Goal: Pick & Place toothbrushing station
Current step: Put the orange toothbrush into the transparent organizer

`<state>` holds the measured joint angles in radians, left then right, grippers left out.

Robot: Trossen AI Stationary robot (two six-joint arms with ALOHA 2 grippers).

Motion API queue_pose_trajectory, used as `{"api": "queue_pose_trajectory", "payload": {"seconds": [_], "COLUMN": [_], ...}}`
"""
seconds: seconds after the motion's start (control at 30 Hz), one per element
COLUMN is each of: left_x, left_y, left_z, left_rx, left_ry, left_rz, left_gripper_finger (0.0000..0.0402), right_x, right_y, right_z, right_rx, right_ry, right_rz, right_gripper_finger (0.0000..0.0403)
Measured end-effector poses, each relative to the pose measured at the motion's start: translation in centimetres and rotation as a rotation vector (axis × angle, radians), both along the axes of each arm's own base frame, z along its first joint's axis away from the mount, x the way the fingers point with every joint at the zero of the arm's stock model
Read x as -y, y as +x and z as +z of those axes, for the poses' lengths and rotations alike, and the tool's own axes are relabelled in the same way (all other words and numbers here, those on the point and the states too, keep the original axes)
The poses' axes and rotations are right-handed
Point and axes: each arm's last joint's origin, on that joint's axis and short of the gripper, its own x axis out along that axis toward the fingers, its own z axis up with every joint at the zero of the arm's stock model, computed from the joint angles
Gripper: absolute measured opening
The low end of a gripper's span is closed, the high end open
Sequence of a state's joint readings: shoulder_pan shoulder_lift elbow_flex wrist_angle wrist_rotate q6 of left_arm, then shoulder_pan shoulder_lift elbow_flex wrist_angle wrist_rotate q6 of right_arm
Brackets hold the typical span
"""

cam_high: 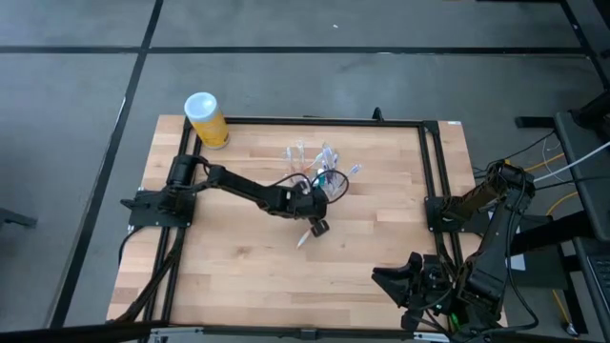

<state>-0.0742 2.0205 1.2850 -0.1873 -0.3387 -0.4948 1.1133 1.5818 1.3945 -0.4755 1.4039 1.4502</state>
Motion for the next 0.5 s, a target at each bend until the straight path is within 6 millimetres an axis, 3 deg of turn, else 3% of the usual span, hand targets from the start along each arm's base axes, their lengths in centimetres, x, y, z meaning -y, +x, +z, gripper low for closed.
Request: {"api": "queue_pose_trajectory", "payload": {"seconds": [0.5], "left_x": [0.3], "left_y": [0.6], "left_z": [-2.2], "left_rx": [-0.018], "left_ry": [-0.062], "left_rz": [-0.035], "left_gripper_finger": [0.0121], "right_x": [0.0], "right_y": [0.0], "right_z": [0.0], "right_rx": [0.002], "right_ry": [0.002], "right_rz": [-0.002], "right_gripper_finger": [0.01]}}
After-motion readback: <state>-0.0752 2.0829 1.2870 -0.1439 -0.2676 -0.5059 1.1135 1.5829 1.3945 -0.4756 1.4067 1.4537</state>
